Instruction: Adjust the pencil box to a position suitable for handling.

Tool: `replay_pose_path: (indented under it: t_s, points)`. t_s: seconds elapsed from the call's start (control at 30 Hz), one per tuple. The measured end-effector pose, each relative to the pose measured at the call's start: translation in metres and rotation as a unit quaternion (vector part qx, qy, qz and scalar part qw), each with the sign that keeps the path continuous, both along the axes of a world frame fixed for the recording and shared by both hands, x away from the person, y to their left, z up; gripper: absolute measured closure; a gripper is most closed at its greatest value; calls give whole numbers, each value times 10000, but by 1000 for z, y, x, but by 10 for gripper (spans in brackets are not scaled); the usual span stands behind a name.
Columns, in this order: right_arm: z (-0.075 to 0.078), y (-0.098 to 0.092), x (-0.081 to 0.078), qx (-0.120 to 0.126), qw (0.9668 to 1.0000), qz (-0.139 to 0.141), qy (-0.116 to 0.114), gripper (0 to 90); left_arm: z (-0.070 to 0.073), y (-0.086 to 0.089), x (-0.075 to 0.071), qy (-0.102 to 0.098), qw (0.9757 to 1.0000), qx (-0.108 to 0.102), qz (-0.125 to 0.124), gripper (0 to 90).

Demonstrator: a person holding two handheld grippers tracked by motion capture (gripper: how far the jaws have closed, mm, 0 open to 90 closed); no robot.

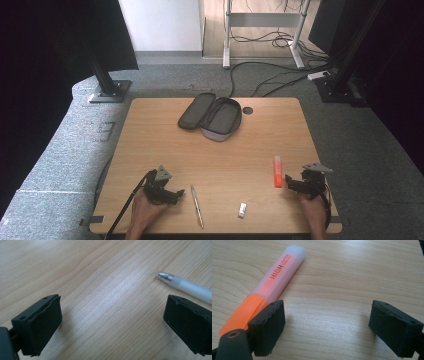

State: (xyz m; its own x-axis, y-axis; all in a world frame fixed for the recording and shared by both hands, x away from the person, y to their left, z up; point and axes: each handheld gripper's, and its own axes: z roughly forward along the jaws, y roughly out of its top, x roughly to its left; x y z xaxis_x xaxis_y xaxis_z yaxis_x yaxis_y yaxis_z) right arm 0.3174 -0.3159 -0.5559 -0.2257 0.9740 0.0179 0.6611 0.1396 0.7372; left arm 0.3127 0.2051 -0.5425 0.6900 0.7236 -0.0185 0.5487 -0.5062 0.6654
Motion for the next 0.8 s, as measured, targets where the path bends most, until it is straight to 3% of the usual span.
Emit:
replay_pose_path:
  t_s: [0.17,0.37,0.8]
  points:
    - [0,0,0,1,10000,23,-9,128,9,3,5,-13,9999,-151,-32,15]
    - [0,1,1,-2,10000,51,-16,128,16,-1,13,-63,9999,-85,-127,15]
    - [0,2,2,-1,10000,69,-14,128,27,-19,36,47,9993,-141,-345,39]
